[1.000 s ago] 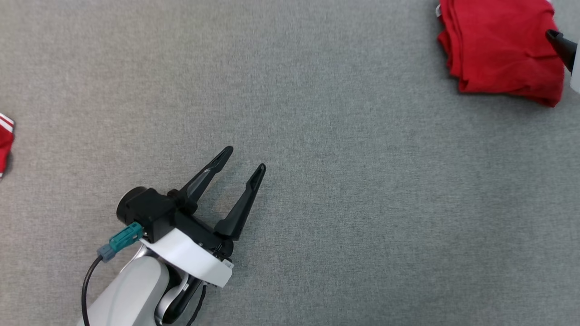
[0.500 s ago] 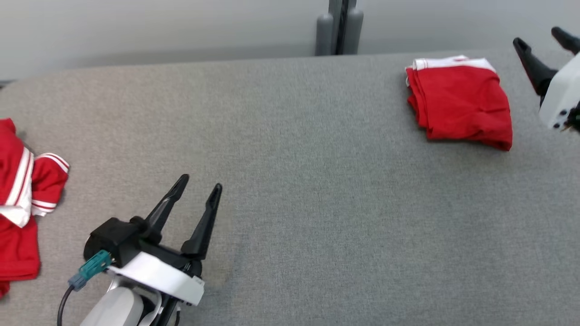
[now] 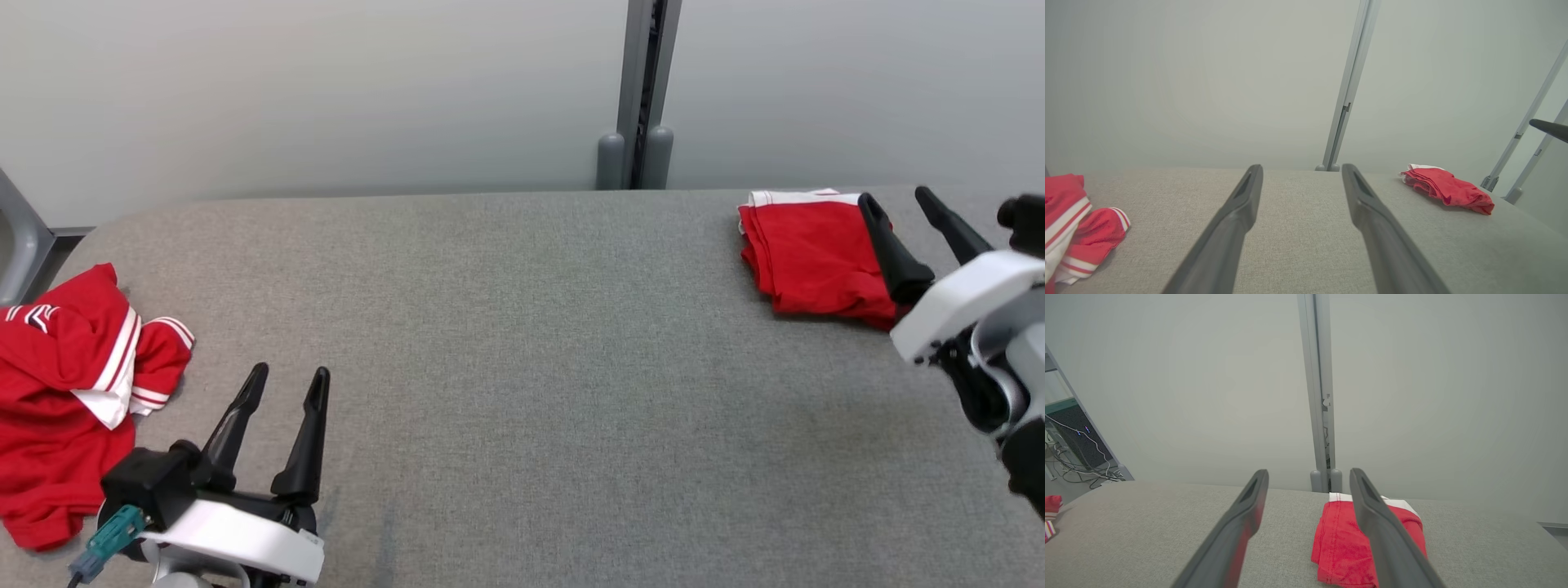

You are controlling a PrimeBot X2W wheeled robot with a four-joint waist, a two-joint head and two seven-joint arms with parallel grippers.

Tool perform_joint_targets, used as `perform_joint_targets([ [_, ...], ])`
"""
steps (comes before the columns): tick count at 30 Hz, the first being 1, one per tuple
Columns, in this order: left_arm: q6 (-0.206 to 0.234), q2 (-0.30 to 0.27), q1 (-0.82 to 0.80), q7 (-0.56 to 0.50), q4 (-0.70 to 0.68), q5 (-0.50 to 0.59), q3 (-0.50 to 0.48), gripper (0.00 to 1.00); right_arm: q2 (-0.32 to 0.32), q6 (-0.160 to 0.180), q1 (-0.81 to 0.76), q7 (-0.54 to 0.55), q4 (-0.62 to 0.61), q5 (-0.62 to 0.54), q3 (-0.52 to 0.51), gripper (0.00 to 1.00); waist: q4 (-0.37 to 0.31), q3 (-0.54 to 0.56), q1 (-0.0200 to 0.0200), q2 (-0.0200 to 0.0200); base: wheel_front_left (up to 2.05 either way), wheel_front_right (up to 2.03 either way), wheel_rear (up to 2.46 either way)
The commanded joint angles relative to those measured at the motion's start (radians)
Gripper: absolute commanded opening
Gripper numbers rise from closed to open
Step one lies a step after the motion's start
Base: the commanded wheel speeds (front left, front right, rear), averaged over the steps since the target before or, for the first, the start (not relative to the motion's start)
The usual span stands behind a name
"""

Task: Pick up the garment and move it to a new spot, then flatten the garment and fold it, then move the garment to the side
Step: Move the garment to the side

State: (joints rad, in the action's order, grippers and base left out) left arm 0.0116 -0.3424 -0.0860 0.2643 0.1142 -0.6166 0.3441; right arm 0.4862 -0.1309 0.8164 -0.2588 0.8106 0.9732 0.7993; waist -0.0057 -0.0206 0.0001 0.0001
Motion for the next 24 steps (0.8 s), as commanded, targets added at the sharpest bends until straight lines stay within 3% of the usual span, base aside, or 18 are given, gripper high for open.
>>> perform_joint_targets([
  [1, 0.008, 0.006, 0.024, 0.001, 0.002, -0.002, -0.028, 1.0, -0.008, 0.0, -0.101, -0.006, -0.051, -0.066, -0.106, 1.0, 0.008, 0.019, -0.0001, -0.0001, 0.0, 0.0, 0.0],
  [6, 0.002, 0.025, 0.054, 0.001, 0.004, 0.013, -0.074, 1.0, -0.063, 0.0, -0.271, -0.006, -0.176, -0.218, -0.302, 1.0, 0.003, 0.027, -0.0001, -0.0001, 0.0, 0.0, 0.0],
  [12, -0.025, 0.062, 0.089, 0.001, 0.0, 0.038, -0.164, 1.0, -0.187, 0.0, -0.523, -0.006, -0.365, -0.413, -0.527, 1.0, -0.009, 0.034, -0.0001, -0.0001, 0.0, 0.0, 0.0],
  [19, -0.059, 0.113, 0.132, 0.001, -0.018, 0.101, -0.244, 1.0, -0.305, 0.0, -0.71, -0.006, -0.518, -0.583, -0.634, 1.0, -0.029, 0.03, -0.0001, -0.0001, 0.0, 0.0, 0.0],
  [24, -0.069, 0.132, 0.15, 0.001, -0.015, 0.186, -0.271, 1.0, -0.345, 0.0, -0.78, -0.006, -0.607, -0.62, -0.666, 1.0, -0.029, 0.032, -0.0001, -0.0001, 0.0, 0.0, 0.0],
])
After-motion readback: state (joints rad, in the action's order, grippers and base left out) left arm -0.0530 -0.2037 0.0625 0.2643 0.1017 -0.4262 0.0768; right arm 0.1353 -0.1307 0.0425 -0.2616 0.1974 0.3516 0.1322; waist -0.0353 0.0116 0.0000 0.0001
